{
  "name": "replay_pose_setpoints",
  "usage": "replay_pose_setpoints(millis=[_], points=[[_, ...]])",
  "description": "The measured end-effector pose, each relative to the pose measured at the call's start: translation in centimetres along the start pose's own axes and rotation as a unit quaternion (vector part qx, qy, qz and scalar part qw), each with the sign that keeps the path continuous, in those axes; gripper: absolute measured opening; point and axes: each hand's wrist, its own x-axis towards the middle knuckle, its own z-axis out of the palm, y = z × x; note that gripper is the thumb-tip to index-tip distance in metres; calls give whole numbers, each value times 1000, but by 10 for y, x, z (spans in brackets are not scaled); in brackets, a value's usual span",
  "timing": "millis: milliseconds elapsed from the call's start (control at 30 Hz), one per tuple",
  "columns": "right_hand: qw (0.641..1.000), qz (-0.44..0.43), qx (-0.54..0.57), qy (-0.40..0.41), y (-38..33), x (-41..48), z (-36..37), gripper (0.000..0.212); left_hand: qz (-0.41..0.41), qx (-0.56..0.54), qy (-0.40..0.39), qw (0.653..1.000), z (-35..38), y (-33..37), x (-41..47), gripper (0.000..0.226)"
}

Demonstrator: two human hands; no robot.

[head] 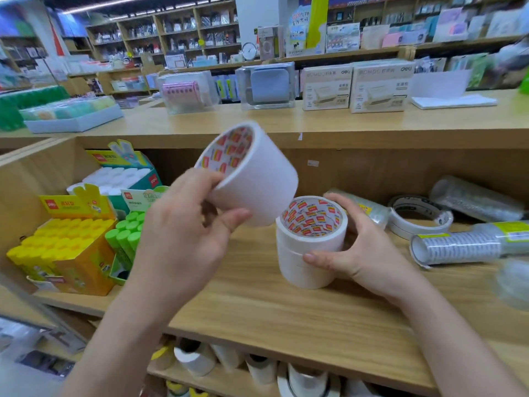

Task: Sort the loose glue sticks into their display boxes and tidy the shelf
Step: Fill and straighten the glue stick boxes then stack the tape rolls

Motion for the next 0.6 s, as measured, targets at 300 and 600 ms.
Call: replay_pose_setpoints(millis=[300,600], points=[[1000,-13,4,2,0,-2,14,110,80,-76,-107,988,39,13,12,78],[999,-36,-30,13,-2,-4,19,88,-175,-369,-125,904,77,-1,-28,85]])
